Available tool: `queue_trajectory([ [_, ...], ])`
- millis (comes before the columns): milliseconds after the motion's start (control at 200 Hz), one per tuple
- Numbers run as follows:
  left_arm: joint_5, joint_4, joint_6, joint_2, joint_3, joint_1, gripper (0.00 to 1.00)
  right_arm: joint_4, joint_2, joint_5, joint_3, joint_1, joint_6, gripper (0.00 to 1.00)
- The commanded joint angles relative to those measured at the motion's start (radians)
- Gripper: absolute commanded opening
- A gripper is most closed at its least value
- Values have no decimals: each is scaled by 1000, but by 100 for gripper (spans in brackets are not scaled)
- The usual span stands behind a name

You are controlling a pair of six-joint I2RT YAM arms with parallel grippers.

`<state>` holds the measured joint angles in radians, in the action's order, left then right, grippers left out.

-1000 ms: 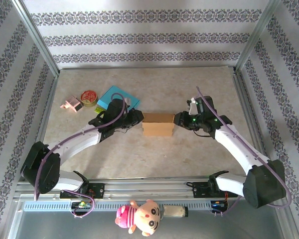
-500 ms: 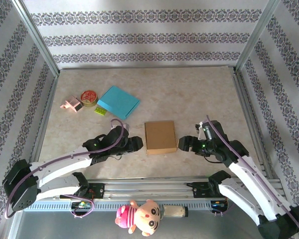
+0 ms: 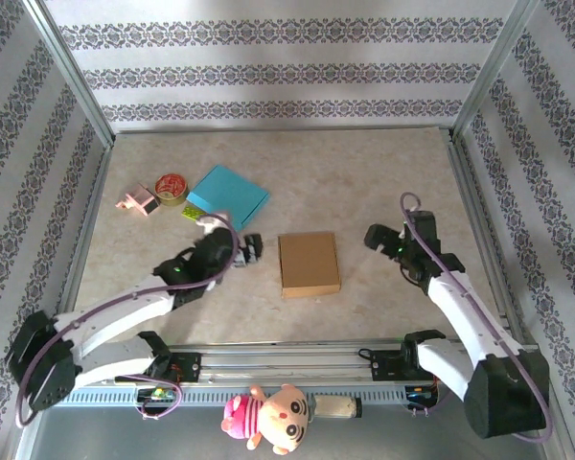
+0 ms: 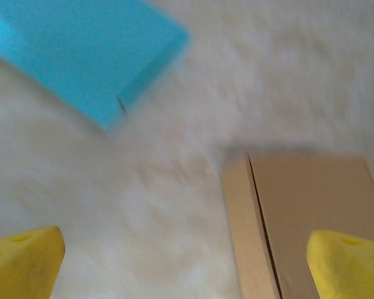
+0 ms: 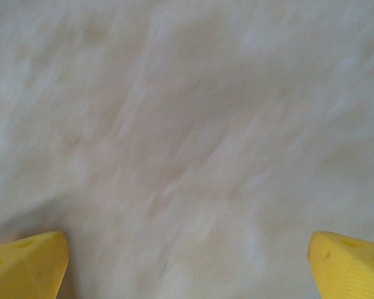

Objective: Fold the paper box

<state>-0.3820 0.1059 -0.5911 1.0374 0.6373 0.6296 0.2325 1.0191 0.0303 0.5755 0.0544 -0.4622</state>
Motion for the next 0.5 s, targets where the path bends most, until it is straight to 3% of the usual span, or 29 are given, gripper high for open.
queue_trajectory([
  [0, -144, -118, 309, -75, -127, -147, 100, -347, 86, 141, -40, -55, 220, 98],
  [70, -94, -285, 420, -135, -246, -248, 100, -535, 199, 99, -82, -71, 321, 98],
  [130, 0, -302, 447, -177, -268, -338, 100, -685, 306, 54, -103, -79, 341, 98],
  [235, 59, -503, 598, -168, -356, -399, 100, -885, 399, -17, -98, -62, 408, 98],
  [270, 67, -544, 598, -146, -377, -424, 100, -890, 443, -33, -90, -66, 412, 98],
  [395, 187, -702, 533, -27, -442, -535, 100, -1253, 525, -90, -223, -70, 412, 98],
  [445, 238, -692, 537, 9, -419, -546, 100, -1174, 506, -81, -202, -74, 410, 98],
  [495, 255, -886, 535, 98, -448, -564, 100, -1125, 491, -73, -190, -70, 418, 98],
])
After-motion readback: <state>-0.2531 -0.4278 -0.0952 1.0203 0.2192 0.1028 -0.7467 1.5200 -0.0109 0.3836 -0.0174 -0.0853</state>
